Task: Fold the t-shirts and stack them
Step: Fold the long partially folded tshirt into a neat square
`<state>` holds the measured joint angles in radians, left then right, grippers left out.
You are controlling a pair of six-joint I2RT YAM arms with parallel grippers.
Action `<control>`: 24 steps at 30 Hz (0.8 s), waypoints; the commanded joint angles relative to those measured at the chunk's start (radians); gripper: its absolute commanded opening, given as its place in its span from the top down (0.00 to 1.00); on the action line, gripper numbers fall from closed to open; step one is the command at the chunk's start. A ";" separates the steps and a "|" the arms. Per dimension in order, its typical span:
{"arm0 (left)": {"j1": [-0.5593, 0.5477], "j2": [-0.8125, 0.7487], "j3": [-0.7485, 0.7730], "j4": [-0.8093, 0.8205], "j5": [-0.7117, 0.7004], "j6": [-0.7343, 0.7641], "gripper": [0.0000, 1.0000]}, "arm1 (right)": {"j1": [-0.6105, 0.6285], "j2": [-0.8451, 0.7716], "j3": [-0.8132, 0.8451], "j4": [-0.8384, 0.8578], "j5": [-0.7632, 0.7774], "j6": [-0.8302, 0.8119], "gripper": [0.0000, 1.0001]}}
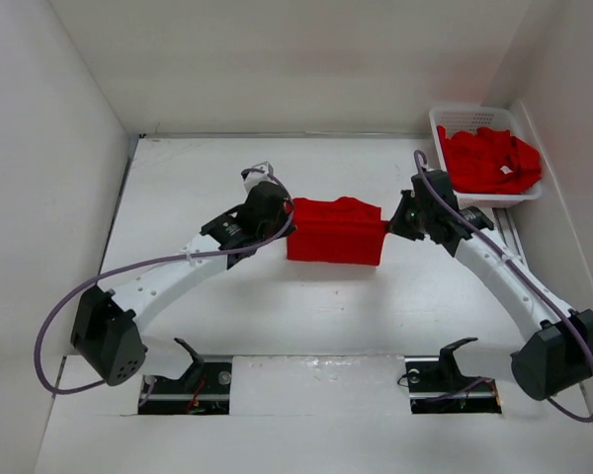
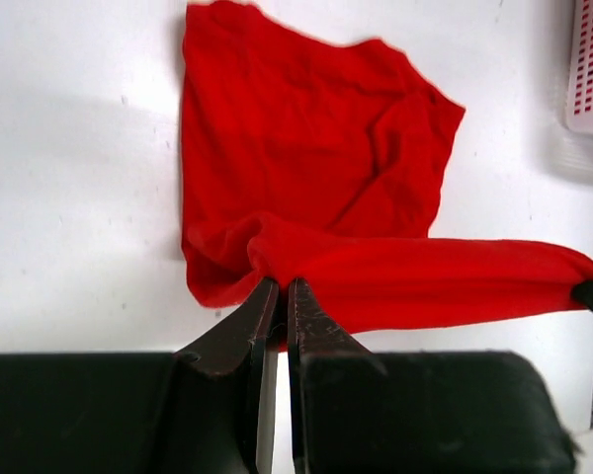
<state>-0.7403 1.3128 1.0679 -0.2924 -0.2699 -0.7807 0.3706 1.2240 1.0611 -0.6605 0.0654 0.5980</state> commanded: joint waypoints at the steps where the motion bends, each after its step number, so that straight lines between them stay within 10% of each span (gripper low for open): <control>1: 0.048 0.048 0.092 0.065 -0.032 0.158 1.00 | -0.061 0.025 0.079 0.099 0.024 -0.066 0.97; 24: 0.182 0.385 0.371 0.176 -0.008 0.285 1.00 | -0.177 0.454 0.371 0.194 -0.095 -0.141 0.99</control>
<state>-0.5869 1.6657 1.3746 -0.1555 -0.2096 -0.5411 0.2211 1.6535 1.3689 -0.4999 -0.0669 0.4820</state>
